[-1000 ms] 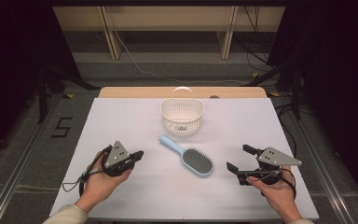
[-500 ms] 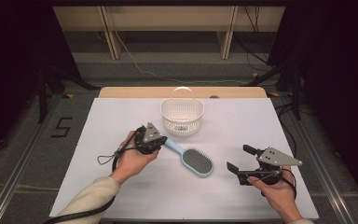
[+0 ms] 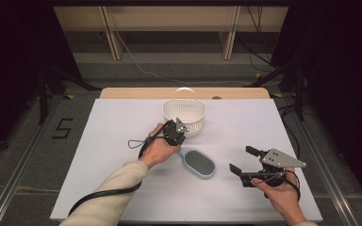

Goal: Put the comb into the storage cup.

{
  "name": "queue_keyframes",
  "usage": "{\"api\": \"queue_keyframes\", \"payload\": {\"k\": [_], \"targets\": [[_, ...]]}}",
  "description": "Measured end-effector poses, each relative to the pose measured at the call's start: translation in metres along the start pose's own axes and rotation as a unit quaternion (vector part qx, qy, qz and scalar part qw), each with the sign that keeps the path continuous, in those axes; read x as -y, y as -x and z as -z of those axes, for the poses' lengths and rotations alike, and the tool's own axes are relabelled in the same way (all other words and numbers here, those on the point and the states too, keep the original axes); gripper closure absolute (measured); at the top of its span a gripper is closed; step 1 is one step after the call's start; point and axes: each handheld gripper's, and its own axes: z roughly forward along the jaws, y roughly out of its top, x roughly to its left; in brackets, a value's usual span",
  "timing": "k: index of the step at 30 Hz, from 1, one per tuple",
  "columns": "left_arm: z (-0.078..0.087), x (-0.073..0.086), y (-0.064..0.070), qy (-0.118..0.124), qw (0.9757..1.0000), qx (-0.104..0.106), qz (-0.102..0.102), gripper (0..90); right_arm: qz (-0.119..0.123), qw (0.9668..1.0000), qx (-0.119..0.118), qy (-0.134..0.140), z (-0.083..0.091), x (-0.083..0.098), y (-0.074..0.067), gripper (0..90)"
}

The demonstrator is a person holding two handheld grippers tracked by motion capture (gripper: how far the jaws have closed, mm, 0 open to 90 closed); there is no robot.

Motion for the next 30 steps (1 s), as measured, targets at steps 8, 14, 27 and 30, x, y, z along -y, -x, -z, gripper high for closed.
{"api": "queue_keyframes", "payload": {"k": [8, 14, 27, 30], "targets": [[-0.014, 0.003, -0.004, -0.034, 0.9994, -0.007, 0.003, 89.7, 0.0, 1.0, -0.001, -0.001, 0.0, 0.0, 0.0, 11.1], [-0.016, 0.006, -0.006, -0.051, 0.9987, -0.003, 0.006, 89.7, -0.001, 1.0, -0.002, -0.001, 0.0, 0.0, 0.0, 11.3], [-0.009, 0.01, -0.007, -0.083, 0.9962, 0.013, 0.022, 89.7, -0.001, 1.0, -0.004, -0.005, -0.001, 0.001, 0.0, 11.6], [-0.007, 0.013, -0.006, -0.092, 0.9953, 0.019, 0.024, 89.7, -0.002, 1.0, -0.003, -0.006, -0.001, 0.001, 0.0, 11.8]]}}
